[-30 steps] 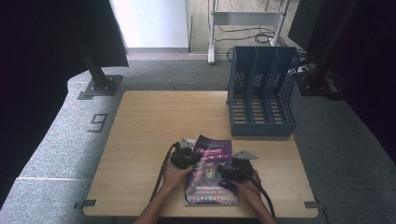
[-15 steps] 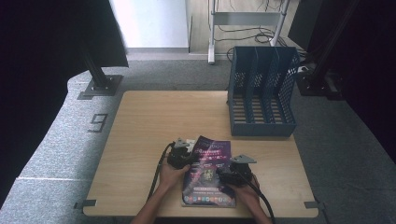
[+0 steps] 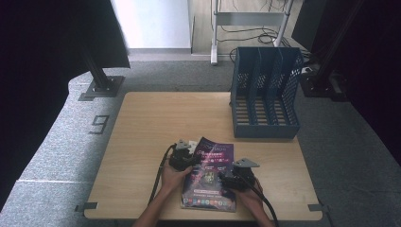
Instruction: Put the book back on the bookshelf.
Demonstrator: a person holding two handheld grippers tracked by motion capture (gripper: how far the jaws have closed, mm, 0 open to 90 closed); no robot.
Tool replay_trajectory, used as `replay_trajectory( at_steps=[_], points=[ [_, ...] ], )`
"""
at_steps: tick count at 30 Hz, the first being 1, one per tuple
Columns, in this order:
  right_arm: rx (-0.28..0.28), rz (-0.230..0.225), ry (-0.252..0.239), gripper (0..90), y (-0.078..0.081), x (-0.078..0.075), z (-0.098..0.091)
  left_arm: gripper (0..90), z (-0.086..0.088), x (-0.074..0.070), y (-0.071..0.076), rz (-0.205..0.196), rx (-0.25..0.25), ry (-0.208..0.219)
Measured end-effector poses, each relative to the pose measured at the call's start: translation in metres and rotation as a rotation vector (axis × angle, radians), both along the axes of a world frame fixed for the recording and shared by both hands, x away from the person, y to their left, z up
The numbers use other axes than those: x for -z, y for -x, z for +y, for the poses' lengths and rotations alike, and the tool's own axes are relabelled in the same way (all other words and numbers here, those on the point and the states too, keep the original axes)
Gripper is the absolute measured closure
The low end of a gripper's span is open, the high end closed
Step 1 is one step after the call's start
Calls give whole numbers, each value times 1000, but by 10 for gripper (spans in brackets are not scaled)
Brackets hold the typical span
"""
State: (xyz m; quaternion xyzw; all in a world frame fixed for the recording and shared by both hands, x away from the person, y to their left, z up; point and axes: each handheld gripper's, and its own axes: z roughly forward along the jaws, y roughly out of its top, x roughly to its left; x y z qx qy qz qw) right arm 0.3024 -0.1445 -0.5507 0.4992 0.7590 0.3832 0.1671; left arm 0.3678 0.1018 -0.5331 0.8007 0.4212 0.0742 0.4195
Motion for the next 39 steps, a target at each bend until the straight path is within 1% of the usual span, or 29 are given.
replay_trajectory(
  at_steps=[4,6,10,11,13,14,15,17,18,19,20,23,25,26,28,32,34,35,39],
  points=[
    [-3,3,-1,253,-1,0,0,791,-1,0,-1,6,-5,13],
    [-8,2,2,252,-2,0,-1,794,-3,-1,0,1,-7,12],
    [-11,7,-7,257,-6,0,-2,835,-5,-2,1,-15,-1,6],
    [-8,9,-13,259,-7,0,-3,848,-5,-4,2,-23,5,10],
    [-11,10,-22,263,-10,0,-4,866,-5,-4,3,-25,7,14],
    [-11,13,-29,267,-11,0,-5,871,-4,-7,4,-34,16,28],
    [-12,16,-38,270,-13,-1,-6,874,-4,-7,4,-34,16,28],
    [-15,21,-48,273,-15,-1,-8,876,-4,-9,7,-57,26,45],
    [-19,27,-58,279,-17,-1,-10,877,-4,-12,10,-85,35,53],
    [-20,29,-62,282,-18,-1,-10,878,-4,-12,10,-85,35,53],
    [-22,30,-64,282,-19,-1,-11,879,-4,-13,12,-97,41,59],
    [-28,31,-72,278,-21,-1,-12,879,-4,-17,15,-123,63,93],
    [-30,36,-75,270,-22,-1,-13,880,-4,-18,16,-128,66,98],
    [-30,36,-76,268,-23,-1,-13,880,-5,-20,17,-140,70,102],
    [-30,36,-79,265,-24,-1,-14,880,-5,-21,18,-141,73,106],
    [-31,33,-89,254,-25,-3,-15,880,-5,-25,20,-150,78,126],
    [-30,32,-97,250,-26,-3,-16,880,-5,-27,20,-157,81,131],
    [-29,29,-110,249,-27,-5,-18,880,-5,-28,21,-160,83,137],
    [-24,27,-123,244,-29,-6,-20,880,-6,-34,23,-173,95,145]
  ],
)
